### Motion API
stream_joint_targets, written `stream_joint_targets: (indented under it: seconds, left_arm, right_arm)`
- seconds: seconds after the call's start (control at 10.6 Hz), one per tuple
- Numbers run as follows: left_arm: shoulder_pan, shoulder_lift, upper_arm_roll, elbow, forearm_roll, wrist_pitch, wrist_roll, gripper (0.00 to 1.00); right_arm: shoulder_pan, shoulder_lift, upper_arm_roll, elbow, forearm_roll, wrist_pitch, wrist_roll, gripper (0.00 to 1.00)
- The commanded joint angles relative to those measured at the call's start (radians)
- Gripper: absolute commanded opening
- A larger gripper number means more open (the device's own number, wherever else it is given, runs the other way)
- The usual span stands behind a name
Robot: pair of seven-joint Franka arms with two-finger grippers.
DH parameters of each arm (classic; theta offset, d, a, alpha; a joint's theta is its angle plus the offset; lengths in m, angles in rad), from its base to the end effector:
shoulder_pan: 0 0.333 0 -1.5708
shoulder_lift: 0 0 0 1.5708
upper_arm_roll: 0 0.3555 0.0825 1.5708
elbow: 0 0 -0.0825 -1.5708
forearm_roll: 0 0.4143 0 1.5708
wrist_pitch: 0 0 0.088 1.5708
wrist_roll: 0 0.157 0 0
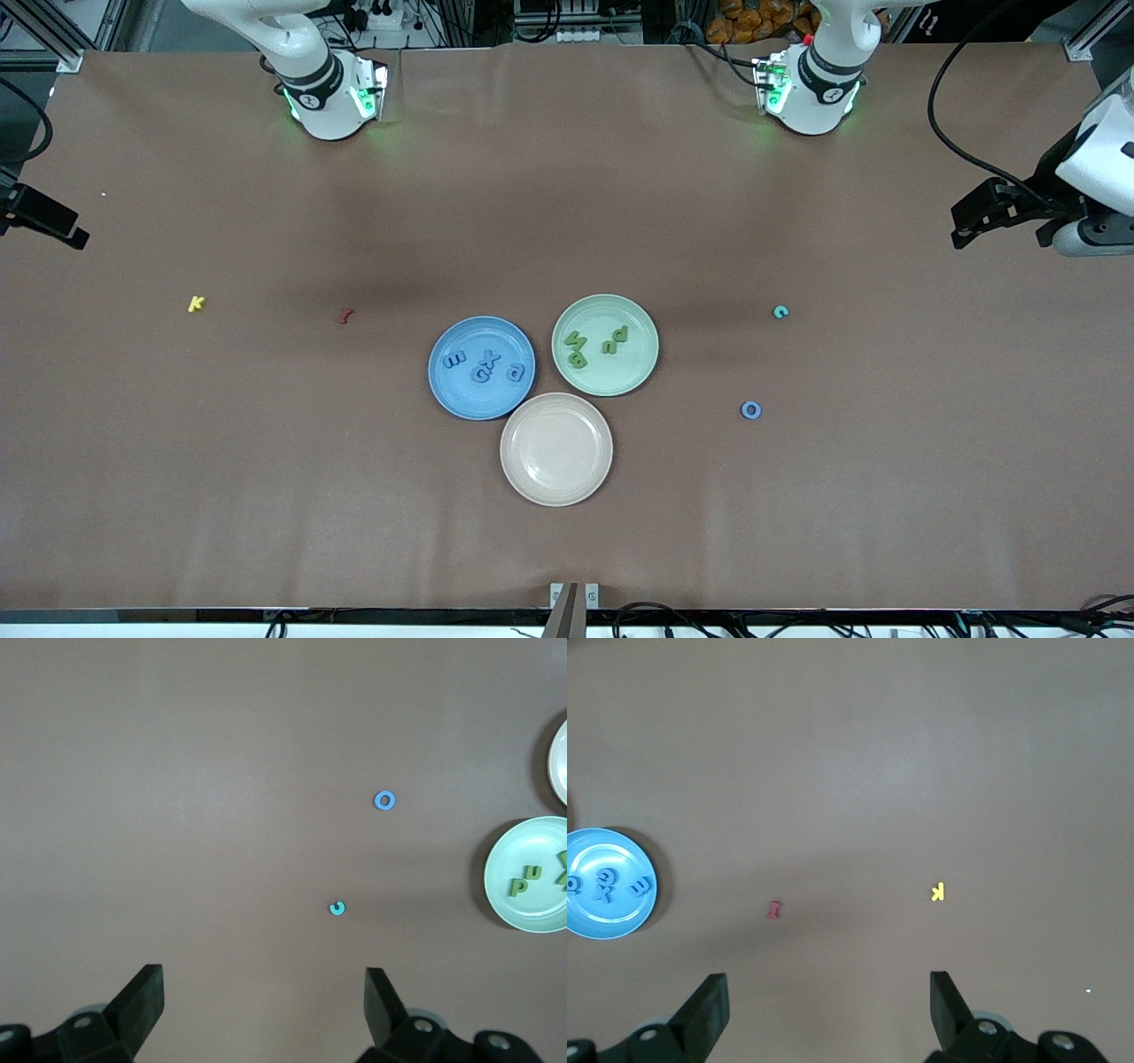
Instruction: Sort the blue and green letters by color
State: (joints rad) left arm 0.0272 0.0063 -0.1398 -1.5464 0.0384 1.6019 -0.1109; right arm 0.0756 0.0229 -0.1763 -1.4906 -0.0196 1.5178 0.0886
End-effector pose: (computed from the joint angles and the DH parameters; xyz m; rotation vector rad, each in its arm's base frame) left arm 0.5900 -0.0605 0.6256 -3.1087 0.0030 -0.0826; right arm 0.5849 -0.0610 0.6362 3.1039 -0.2963 0.0070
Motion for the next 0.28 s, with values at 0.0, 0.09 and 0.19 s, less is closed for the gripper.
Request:
stream_joint_targets:
  seconds: [0.0,0.09,0.19]
  left_arm:
    - [0.007,-0.006,0.003,0.005,-0.022,-0.013,0.028,1.00]
    - [0.005,-0.006,0.003,0.005,-0.022,-0.013,0.028,1.00]
    - [0.005,-0.008,0.003,0.005,-0.022,-0.013,0.027,1.00]
  right_arm:
    - [0.021,-0.040,-0.006,-0.043,-0.008,0.013,-0.023,1.00]
    - [0.021,-0.040,-0.006,-0.042,-0.007,0.012,-0.023,1.00]
    - [0.021,-0.038,-0.006,-0.042,-0.007,0.010,-0.023,1.00]
